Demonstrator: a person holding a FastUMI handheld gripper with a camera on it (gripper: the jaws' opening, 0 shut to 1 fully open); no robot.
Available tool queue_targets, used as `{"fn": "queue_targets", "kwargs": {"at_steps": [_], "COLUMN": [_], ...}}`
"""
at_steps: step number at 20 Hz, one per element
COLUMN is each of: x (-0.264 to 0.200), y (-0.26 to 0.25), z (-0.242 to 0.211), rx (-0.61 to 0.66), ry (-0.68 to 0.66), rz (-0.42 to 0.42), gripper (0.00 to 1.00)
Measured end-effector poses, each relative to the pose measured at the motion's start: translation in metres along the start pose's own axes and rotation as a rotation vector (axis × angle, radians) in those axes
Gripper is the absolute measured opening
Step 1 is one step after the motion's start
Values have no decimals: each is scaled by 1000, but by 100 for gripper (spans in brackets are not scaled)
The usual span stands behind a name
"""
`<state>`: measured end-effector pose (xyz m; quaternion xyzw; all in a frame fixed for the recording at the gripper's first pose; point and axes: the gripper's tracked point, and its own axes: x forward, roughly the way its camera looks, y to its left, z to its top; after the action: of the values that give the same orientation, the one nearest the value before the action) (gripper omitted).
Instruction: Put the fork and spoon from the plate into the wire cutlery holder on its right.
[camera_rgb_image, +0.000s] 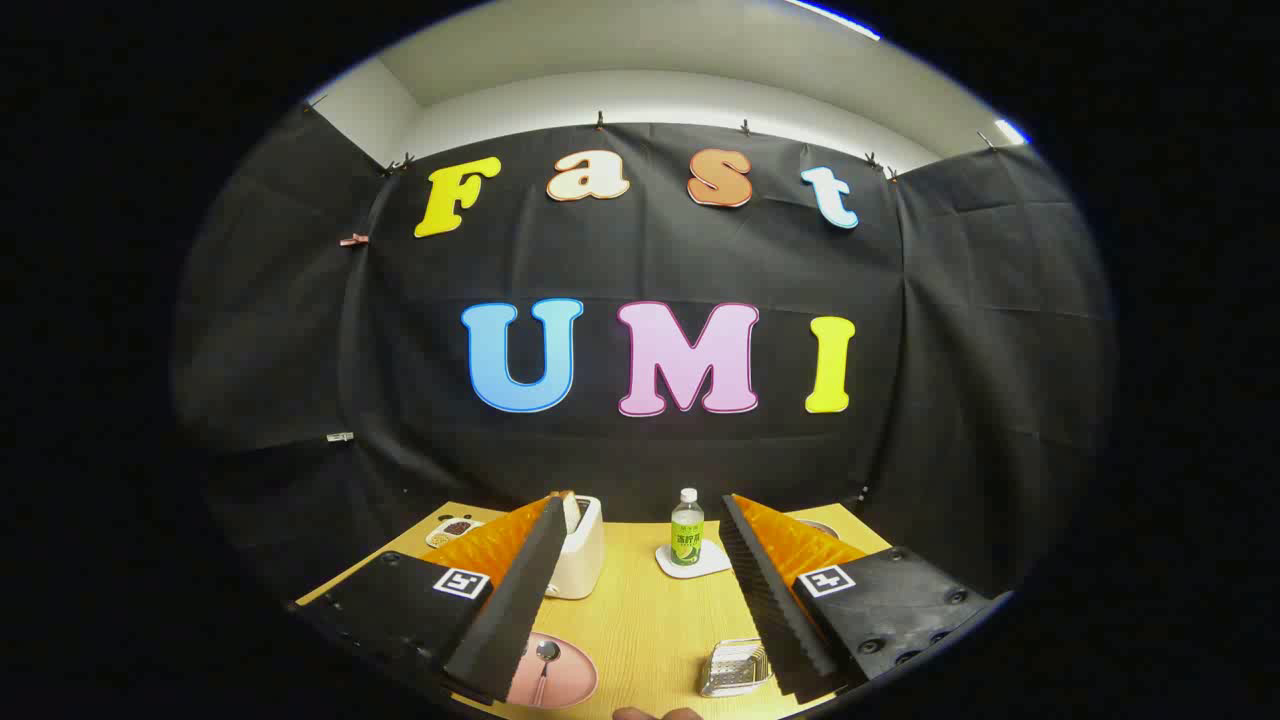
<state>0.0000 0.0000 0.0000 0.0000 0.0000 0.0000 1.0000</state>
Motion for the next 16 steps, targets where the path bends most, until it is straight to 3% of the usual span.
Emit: {"fn": "queue_targets", "kwargs": {"at_steps": [5,16], "x": [4,15], "y": [14,14], "z": [-15,-43], "rx": [0,-17], "ry": [48,140], "rz": [38,41], "gripper": [96,96]}}
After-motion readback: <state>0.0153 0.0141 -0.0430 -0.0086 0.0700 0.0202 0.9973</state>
